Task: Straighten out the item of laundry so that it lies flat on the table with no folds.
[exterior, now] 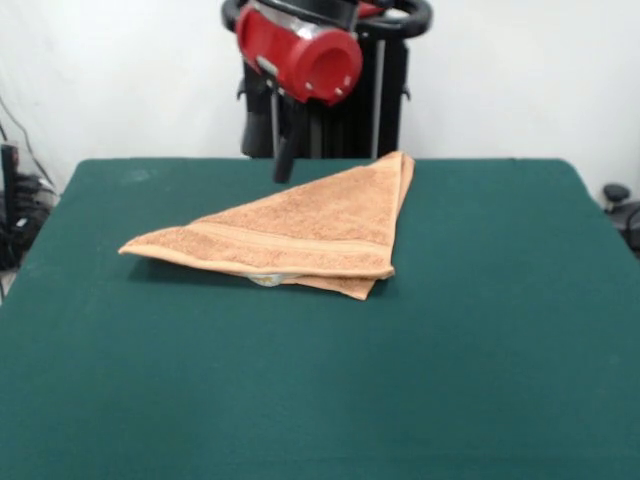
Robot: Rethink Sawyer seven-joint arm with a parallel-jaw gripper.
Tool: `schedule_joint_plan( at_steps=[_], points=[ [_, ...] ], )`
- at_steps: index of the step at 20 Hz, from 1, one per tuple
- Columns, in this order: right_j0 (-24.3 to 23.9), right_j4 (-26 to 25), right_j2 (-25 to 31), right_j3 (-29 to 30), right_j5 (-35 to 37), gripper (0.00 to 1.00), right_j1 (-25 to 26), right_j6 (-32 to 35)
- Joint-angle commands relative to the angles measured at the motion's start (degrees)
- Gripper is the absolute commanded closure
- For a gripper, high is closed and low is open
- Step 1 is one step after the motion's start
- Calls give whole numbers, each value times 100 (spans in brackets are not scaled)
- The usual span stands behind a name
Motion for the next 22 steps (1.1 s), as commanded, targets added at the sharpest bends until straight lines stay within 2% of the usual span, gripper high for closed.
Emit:
schedule_joint_plan(
  at_steps=[1,10,13,18,22],
  points=[
    [470,614,133,-191,375,0,553,2455],
    [782,877,-62,-311,348,0,840,3006],
    [715,936,80,-335,50,0,971,2971],
    [619,876,47,-511,-44,0,1121,2911],
    [525,919,256,-499,-176,0,1229,2827]
  ],
)
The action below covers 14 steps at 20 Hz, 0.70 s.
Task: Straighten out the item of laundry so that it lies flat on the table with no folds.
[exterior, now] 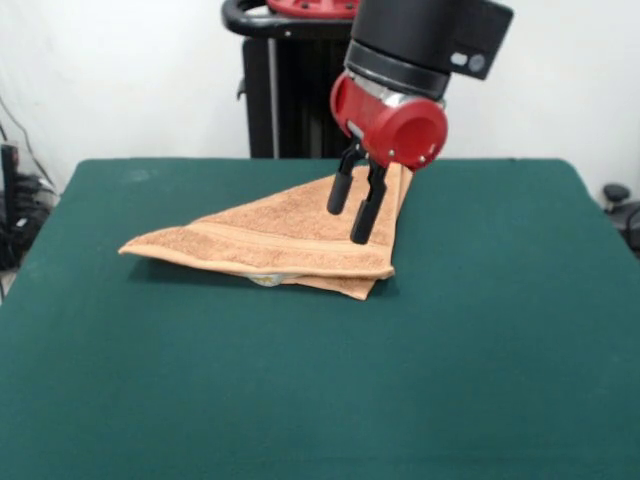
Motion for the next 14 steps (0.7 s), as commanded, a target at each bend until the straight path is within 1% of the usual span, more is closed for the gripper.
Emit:
schedule_joint_plan(
  at_steps=[1,5,11,14],
  points=[
    [-74,281,557,4,-252,0,482,1449],
    [31,317,533,116,-387,0,645,1522],
    [88,393,537,288,-510,0,657,1569],
    [195,471,479,316,-508,0,701,1714]
  ],
)
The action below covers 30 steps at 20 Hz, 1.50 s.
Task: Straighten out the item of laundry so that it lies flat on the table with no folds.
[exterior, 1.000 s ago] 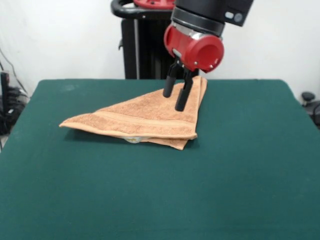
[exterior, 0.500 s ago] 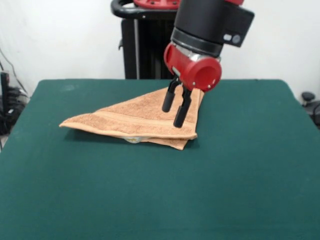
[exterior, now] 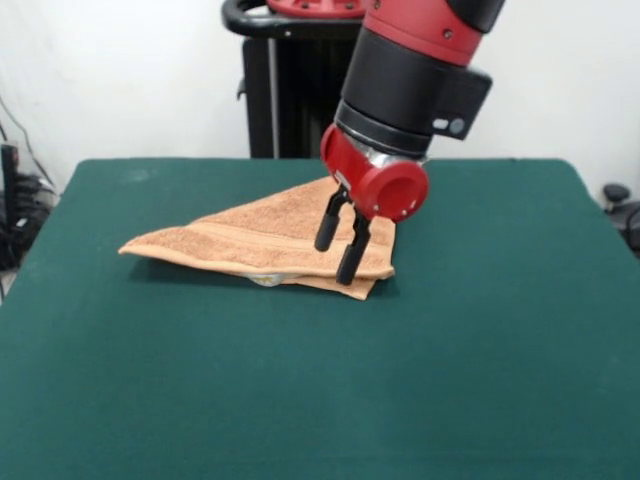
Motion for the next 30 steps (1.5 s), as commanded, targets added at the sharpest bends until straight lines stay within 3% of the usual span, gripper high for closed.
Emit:
schedule_joint_plan(
  at_steps=[1,19,30],
  points=[
    [230,394,450,354,-181,0,229,1757],
    [469,541,372,636,154,0,236,1658],
    [405,659,829,1158,-380,0,133,1512]
  ],
)
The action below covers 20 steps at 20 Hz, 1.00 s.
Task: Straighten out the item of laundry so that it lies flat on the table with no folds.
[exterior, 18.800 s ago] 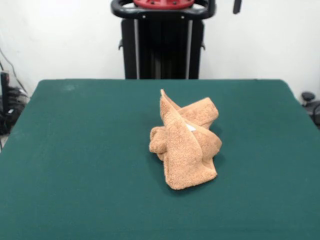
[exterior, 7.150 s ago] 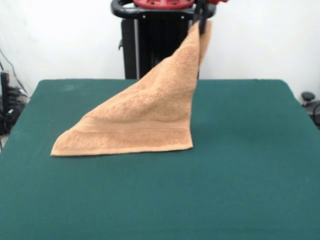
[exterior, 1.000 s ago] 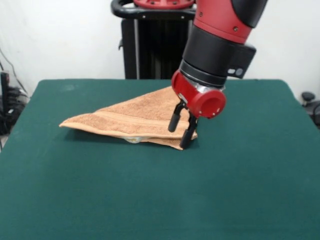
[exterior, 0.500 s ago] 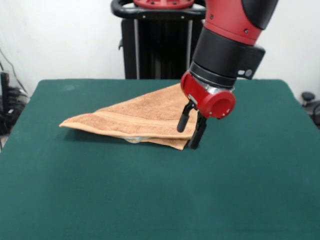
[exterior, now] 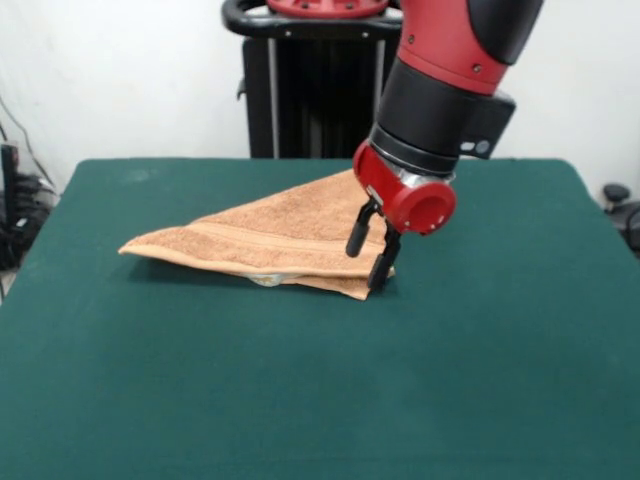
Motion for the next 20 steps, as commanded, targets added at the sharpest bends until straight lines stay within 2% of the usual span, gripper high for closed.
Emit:
schedule_joint_plan(
  at_steps=[1,6,10,20],
  points=[
    [93,353,850,877,-387,0,-67,1529],
    [164,409,862,948,-496,0,-62,1534],
    [161,541,1087,1044,-720,0,-43,1567],
    [377,850,1053,1023,-811,0,127,1737]
  ],
)
